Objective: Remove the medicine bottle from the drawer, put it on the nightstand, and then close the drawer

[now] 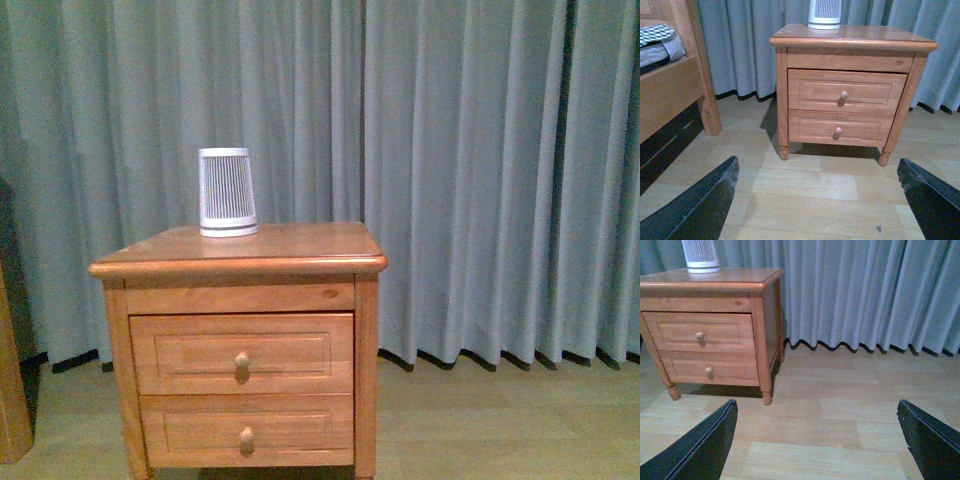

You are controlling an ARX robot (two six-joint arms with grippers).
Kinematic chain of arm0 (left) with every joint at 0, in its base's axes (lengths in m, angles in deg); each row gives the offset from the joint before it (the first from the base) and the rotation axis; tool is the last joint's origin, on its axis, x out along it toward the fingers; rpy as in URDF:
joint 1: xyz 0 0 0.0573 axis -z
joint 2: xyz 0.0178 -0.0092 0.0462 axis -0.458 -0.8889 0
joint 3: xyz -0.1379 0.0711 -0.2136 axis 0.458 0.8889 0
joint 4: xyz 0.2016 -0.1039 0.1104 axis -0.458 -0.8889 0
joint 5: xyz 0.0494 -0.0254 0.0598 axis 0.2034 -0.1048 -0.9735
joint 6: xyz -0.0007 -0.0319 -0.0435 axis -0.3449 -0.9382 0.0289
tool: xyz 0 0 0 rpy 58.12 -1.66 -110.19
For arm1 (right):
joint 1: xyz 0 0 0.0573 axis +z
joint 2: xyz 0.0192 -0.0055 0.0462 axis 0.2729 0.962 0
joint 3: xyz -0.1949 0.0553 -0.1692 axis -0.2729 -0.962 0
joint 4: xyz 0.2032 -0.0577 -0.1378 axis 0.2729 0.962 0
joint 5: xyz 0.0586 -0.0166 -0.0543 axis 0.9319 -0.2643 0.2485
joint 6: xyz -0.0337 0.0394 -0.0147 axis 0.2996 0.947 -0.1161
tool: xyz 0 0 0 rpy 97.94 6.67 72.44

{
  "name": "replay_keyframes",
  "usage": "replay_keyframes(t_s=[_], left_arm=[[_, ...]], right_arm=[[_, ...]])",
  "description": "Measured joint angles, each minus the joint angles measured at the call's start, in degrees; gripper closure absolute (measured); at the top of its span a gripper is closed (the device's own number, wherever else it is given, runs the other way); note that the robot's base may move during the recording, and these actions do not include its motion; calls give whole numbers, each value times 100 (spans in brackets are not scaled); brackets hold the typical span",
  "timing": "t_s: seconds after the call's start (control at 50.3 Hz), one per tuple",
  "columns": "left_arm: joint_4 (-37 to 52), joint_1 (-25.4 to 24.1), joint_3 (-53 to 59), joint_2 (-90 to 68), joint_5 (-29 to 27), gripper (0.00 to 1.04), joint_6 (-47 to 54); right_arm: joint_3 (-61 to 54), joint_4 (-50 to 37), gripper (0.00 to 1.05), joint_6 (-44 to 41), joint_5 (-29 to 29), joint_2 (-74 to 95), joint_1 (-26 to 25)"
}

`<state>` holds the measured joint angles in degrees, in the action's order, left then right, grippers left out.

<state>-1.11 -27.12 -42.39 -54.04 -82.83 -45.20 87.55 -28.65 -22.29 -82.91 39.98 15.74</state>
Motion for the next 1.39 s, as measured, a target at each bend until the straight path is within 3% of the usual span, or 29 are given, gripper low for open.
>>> replay_keyframes(t_s=[1.392], left_arm=[[0,0,0,0,0,7,-2]], right_arm=[[0,0,7,0,0,0,0]])
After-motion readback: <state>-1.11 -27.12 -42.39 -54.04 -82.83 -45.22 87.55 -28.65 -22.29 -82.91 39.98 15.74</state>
